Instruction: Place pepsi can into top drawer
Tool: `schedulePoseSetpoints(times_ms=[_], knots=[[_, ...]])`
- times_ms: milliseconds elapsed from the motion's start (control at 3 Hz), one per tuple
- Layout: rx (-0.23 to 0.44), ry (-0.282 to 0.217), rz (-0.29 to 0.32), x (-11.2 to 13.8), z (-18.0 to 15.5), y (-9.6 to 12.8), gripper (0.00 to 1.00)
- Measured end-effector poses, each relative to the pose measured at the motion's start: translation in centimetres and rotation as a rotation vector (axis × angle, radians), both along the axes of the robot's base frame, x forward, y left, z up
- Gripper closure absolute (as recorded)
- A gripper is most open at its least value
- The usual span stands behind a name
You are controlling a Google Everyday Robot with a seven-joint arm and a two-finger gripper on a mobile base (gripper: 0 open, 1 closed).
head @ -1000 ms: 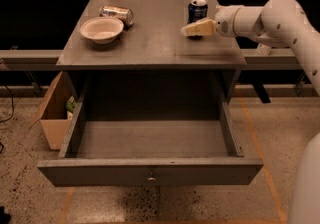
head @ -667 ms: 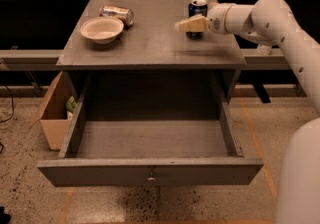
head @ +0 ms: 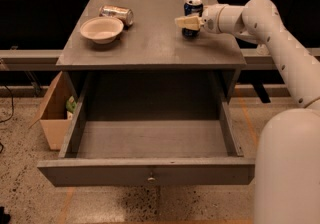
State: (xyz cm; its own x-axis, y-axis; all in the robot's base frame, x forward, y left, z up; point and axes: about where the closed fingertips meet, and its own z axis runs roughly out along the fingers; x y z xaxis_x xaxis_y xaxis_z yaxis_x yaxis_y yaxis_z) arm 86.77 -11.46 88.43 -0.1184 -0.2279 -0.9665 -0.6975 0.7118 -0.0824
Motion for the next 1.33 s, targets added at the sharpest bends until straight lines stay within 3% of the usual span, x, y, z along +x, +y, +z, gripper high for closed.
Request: schedulePoseSetpoints(times_ms=[333, 667, 1000, 1333], knots=[[-0.014, -0.012, 0.037, -0.1, 0.8, 0.0, 0.72], [0.017, 0.015, 0.137, -3.6, 3.6, 0.8, 0.95], [0.084, 0.048, 0.298, -9.3, 5.8, 1.3, 1.0], [0.115, 0.05, 0.456, -15.7, 7.7, 1.5, 1.0]])
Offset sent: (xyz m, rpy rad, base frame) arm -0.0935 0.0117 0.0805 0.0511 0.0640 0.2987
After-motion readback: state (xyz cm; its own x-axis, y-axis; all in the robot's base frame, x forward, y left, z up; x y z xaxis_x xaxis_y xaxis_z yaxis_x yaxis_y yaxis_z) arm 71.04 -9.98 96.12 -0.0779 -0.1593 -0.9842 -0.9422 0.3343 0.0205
